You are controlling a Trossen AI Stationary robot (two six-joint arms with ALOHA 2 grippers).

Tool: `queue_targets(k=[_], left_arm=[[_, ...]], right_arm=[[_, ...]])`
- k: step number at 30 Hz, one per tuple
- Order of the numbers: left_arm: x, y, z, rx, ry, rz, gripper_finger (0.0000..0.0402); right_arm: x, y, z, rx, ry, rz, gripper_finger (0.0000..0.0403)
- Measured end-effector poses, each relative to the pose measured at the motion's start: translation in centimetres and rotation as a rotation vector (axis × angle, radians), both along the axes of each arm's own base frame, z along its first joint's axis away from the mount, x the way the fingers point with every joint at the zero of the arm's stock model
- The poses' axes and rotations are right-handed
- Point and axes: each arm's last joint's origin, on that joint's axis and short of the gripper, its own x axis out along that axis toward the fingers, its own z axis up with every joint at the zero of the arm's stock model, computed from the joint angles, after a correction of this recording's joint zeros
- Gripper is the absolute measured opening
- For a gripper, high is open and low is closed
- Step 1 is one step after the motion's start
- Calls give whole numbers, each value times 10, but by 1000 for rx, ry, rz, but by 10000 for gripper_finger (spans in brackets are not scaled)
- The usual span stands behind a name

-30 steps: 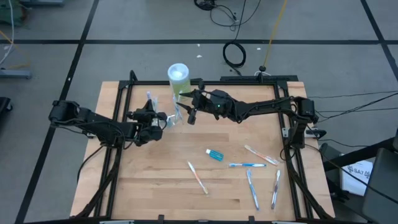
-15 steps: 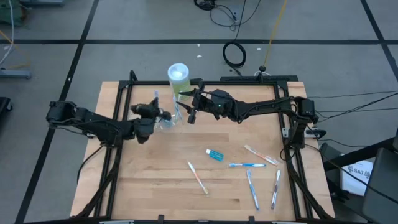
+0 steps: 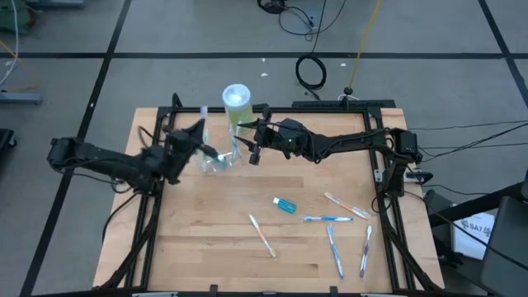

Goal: Pick & Place toothbrushing station
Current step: Put the left purple toothbrush into the transparent organizer

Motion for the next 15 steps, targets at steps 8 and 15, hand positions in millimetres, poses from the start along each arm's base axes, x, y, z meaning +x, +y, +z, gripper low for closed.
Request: queue_targets(k=[8, 15], left_arm=[[-20, 10, 13, 84, 13, -213, 1], [-23, 27, -21, 19, -33, -305, 1]], right_arm=[[0, 0, 0, 1, 2, 0, 172], [0, 0, 0, 3, 0, 1, 172]])
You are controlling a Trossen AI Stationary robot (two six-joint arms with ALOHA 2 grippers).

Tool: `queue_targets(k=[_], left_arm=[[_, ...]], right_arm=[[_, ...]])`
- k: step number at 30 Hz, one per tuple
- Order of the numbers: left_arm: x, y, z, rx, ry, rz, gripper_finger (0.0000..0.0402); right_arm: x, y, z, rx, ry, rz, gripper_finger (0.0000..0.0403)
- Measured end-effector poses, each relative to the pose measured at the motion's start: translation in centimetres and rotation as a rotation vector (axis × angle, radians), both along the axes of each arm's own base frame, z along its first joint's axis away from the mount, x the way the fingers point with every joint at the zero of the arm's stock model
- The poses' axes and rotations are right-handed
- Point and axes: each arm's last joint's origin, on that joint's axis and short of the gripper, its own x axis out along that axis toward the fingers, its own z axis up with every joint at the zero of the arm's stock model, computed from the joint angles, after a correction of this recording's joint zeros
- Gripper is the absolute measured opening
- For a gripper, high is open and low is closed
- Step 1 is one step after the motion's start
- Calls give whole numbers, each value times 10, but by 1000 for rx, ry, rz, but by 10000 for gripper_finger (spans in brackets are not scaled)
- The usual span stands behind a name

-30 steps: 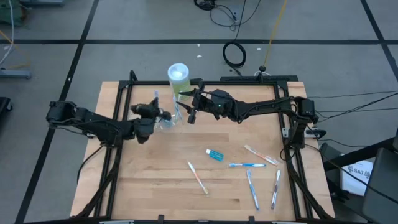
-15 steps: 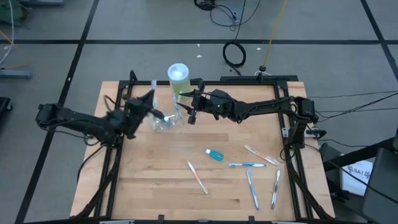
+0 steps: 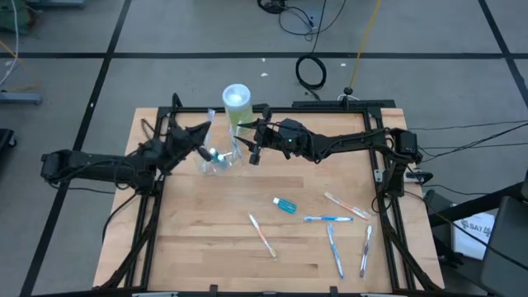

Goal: Pick & Place toothbrushing station
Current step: Put the left purple toothbrush into the transparent organizer

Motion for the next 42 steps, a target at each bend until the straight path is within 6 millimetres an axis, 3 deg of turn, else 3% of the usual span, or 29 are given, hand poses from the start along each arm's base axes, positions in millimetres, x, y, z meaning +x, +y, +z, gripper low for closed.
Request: queue_targets(k=[6, 7, 21, 30, 42], left_arm=[[-31, -3, -49, 31, -227, -8, 0], [-29, -3, -51, 7, -209, -8, 0], [-17, -13, -50, 86, -116, -102, 0], [5, -3, -32, 103, -36, -106, 0], [-9, -3, -53, 43, -105, -62, 0]], right_arm=[[0, 0, -1, 2, 12, 0, 172], [0, 0, -1, 2, 12, 0, 172], [0, 0, 1, -12, -12, 2, 169], [0, 1, 3, -4, -34, 6, 169], [0, 1, -1, 6, 3, 6, 169]])
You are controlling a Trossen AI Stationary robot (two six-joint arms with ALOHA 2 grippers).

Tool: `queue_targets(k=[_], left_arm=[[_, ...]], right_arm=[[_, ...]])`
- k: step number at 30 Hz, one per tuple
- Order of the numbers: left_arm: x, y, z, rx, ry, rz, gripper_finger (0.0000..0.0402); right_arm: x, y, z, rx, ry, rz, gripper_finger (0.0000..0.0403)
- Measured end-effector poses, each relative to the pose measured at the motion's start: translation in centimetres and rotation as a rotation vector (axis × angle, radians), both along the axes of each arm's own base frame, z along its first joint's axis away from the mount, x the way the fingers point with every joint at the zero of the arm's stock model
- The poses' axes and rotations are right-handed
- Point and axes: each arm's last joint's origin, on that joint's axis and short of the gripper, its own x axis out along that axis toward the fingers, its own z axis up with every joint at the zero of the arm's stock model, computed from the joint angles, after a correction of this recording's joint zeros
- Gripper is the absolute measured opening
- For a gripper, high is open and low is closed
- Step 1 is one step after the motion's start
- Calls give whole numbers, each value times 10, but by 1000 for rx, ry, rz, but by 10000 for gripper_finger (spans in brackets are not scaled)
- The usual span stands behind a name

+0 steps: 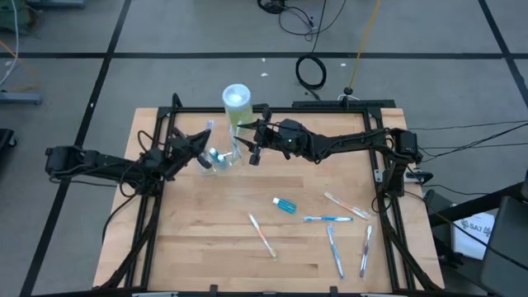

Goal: Pick & Place toothbrushing station
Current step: Put the left purple toothbrush into the transparent organizer

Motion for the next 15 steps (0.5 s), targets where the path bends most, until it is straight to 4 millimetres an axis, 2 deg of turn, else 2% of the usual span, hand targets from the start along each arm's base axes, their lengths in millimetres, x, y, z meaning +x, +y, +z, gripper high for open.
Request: queue_targets(k=[11, 15], left_arm=[[8, -1, -19, -77, 77, 51, 0], [11, -1, -19, -69, 47, 61, 0]], right_arm=[[0, 0, 1, -1, -8, 0, 169], [0, 0, 1, -1, -8, 0, 169]])
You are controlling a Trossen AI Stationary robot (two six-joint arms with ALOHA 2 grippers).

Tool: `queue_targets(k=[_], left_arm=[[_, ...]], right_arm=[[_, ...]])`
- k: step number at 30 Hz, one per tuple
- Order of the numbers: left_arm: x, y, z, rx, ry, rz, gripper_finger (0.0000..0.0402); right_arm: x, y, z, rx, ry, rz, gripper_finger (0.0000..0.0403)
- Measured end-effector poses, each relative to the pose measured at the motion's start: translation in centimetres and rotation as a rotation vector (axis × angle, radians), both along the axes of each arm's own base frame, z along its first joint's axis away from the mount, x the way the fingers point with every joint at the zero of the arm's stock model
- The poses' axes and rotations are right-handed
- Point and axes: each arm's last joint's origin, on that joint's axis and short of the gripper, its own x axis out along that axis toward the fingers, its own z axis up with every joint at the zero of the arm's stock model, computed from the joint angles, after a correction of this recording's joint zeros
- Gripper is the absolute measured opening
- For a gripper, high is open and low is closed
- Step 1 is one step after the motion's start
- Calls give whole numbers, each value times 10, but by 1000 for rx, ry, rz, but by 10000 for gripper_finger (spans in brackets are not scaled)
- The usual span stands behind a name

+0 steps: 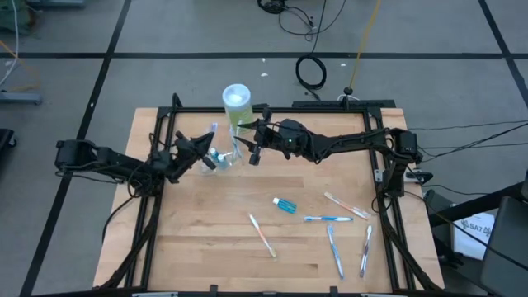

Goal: Pick & Place toothbrushing station
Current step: Put the left purple toothbrush into the transparent organizer

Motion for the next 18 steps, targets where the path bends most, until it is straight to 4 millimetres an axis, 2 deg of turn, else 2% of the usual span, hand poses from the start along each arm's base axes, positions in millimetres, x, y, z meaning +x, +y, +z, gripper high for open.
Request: queue_targets(k=[6, 11, 18], left_arm=[[5, 1, -13, -49, 49, 68, 0], [5, -3, -13, -32, 51, 129, 0], [4, -14, -19, -98, 63, 201, 0]], right_arm=[[0, 0, 0, -1, 1, 0, 169], [0, 0, 0, -3, 1, 0, 169], [0, 0, 0, -3, 2, 0, 169]])
